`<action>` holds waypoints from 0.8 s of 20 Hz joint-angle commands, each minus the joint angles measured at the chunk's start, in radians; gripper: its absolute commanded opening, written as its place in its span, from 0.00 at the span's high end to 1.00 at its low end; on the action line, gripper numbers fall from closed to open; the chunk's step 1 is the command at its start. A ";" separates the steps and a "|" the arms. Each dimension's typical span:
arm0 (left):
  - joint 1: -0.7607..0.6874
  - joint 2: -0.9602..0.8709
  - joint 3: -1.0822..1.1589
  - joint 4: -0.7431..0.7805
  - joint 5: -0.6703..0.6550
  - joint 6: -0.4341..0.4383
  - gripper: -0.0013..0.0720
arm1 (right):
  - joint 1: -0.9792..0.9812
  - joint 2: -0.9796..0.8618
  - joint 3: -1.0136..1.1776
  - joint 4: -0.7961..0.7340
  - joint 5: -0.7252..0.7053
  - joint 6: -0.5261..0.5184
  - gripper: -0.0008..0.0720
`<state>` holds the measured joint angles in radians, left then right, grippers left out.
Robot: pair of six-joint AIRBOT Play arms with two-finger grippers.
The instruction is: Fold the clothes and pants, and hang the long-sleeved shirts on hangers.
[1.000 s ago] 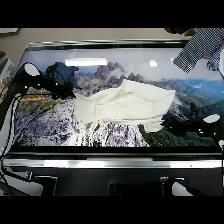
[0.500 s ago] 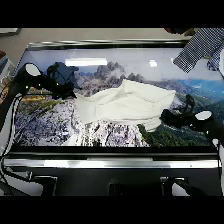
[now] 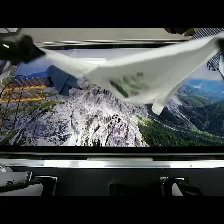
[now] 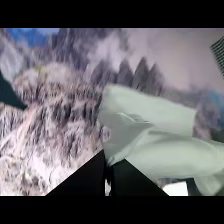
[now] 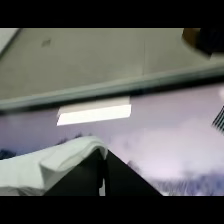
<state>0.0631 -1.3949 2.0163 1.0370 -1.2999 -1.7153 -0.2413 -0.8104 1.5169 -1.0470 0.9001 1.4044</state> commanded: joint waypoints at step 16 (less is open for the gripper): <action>0.029 0.290 -0.177 0.111 0.295 -0.014 0.96 | 0.002 -0.192 0.153 0.060 0.355 0.167 0.94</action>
<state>0.0917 -1.0134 1.9144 1.1370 -1.0096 -1.7535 -0.2405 -0.8463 1.6955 -1.0603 1.0962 1.5642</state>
